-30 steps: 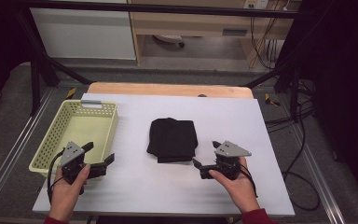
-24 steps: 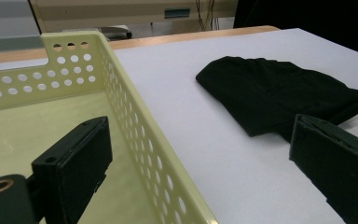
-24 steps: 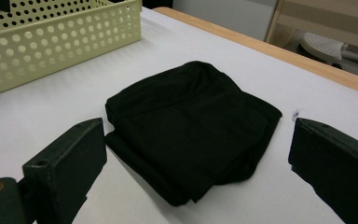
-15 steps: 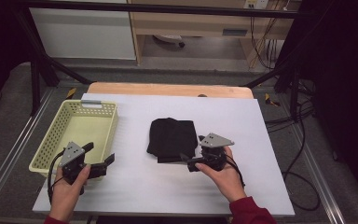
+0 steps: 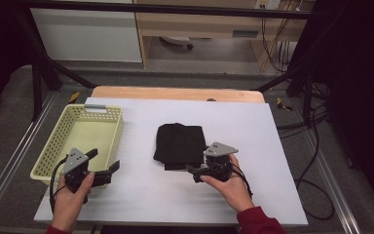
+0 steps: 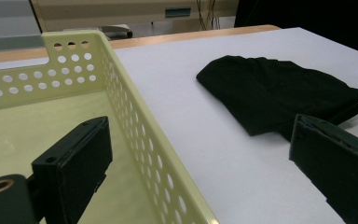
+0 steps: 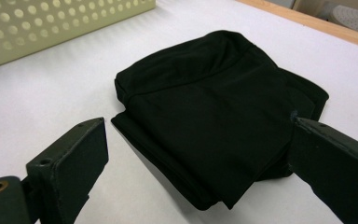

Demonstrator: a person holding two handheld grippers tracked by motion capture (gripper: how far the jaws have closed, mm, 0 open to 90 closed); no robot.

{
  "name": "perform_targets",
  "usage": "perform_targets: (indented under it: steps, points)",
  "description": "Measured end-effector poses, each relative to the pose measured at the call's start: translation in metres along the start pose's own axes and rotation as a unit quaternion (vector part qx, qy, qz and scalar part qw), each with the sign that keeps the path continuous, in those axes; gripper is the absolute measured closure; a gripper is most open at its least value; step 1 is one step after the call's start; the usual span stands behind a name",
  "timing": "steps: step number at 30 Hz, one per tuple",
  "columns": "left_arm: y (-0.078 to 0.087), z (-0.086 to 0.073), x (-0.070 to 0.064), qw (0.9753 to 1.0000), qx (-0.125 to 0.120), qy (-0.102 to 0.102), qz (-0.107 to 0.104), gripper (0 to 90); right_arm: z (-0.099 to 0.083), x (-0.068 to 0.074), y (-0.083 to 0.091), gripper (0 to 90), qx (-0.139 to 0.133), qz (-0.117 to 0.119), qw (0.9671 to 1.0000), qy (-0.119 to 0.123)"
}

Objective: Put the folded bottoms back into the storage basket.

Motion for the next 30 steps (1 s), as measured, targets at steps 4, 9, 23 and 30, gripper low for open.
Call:
perform_targets:
  steps: [4, 9, 23, 30]
  points:
    - [0.000, 0.000, 0.000, 1.0000, 0.001, 0.000, 0.000, 6.0, -0.001, 0.001, -0.002, 6.5, 0.006, 0.000, 1.0000, 0.002]
    - [0.000, 0.000, 0.000, 1.0000, 0.001, 0.001, 0.001, 6.0, -0.003, 0.002, -0.005, 8.1, 0.015, 0.004, 0.9999, 0.007]
    - [-0.001, 0.000, 0.000, 1.0000, 0.003, 0.003, 0.002, 6.1, -0.008, 0.003, -0.011, 15.4, 0.034, 0.003, 0.9993, 0.014]
    - [0.000, 0.000, 0.000, 1.0000, 0.003, 0.002, 0.002, 6.2, -0.008, 0.005, -0.012, 23.3, 0.038, 0.011, 0.9988, 0.028]
Point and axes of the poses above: each handheld gripper's, and its own axes: y roughly backward along the jaws, z roughly out of its top, x roughly to its left, the point moved 1 cm from there along -y, roughly forward along the jaws, and after that the axes turned 8 degrees about x, right-handed, at the moved point
